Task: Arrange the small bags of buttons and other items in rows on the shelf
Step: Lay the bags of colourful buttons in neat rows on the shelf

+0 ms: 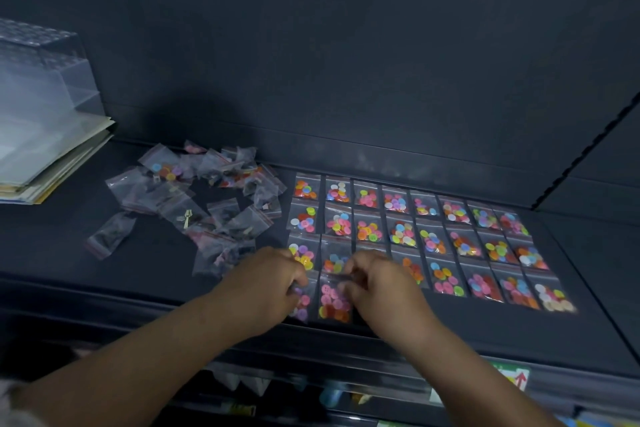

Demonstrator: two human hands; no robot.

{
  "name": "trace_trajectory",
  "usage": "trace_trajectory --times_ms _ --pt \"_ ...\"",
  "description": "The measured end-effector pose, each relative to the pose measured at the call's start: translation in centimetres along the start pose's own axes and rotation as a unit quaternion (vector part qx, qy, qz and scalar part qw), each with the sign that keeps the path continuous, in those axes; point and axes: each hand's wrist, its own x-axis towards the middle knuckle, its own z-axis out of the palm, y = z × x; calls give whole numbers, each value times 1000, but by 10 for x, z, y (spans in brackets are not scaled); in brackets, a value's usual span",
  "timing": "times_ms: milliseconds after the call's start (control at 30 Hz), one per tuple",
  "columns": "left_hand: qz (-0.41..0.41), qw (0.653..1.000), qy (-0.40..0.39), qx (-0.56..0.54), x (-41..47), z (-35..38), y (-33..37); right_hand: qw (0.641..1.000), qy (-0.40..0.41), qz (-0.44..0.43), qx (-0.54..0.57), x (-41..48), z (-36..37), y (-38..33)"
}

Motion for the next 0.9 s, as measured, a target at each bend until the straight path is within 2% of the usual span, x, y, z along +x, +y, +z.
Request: trace_trajectory --times_ms 133,333,733,900 --pt "6 1000 -9 18 -2 1 -2 994 -60 -86 -19 -2 10 2" --pt "4 1000 -10 16 -2 2 -3 989 -78 -119 -37 -1 10 10" --pt "17 1000 12 -2 -3 5 -8 987 -103 -115 -41 1 5 6" --pt "3 999 43 -19 -1 -4 -13 993 -62 -102 -17 13 3 -10"
